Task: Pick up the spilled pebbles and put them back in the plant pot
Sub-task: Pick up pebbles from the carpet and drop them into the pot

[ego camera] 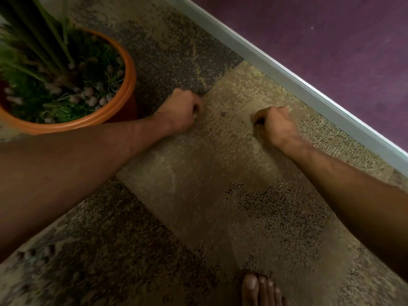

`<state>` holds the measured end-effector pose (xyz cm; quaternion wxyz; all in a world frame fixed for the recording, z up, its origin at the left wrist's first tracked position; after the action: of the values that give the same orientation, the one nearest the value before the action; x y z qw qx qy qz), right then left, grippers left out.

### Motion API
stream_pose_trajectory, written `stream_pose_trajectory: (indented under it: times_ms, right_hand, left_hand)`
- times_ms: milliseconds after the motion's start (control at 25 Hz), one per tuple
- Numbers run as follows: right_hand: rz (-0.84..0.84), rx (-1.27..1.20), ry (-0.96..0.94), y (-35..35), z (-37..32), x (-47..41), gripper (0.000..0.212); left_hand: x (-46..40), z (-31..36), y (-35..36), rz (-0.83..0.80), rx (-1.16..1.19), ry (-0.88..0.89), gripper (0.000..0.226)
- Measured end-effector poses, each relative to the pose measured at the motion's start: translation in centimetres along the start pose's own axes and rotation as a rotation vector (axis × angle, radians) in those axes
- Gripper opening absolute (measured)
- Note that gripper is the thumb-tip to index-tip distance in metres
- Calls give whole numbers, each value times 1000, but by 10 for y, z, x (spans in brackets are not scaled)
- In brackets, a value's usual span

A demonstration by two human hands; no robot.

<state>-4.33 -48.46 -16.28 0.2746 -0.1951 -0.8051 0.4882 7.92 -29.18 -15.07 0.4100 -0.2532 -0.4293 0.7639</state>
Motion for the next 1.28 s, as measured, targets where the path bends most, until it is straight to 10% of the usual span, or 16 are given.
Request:
stream_pose_trajectory:
  times_ms: [560, 760, 1080, 1280]
  right_hand:
    - [-2, 333, -365, 37, -100, -12, 27]
    - [10, 65, -291, 20, -116, 5, 18]
    - [-191, -608, -371, -33, -220, 75, 15]
    - [-203, -446, -509, -38, -279, 112, 29]
  left_hand:
    - [67, 60, -82, -3, -103, 319, 22]
    - [128, 65, -141, 22, -136, 389, 17]
    - [198, 3, -207, 261, -239, 33, 17]
    - [199, -25, -222, 310, -185, -194, 23]
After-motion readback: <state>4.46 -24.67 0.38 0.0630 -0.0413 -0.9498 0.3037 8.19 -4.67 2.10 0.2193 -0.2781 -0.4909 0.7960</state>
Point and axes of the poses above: each hand's wrist, its own x-axis away from the middle knuckle, its own y-axis out of the palm, z = x × y, the point moved 8 cm from there along -x, towards the middle knuckle, and after that the axes turned 14 degrees about y, right-handed, at the moved point
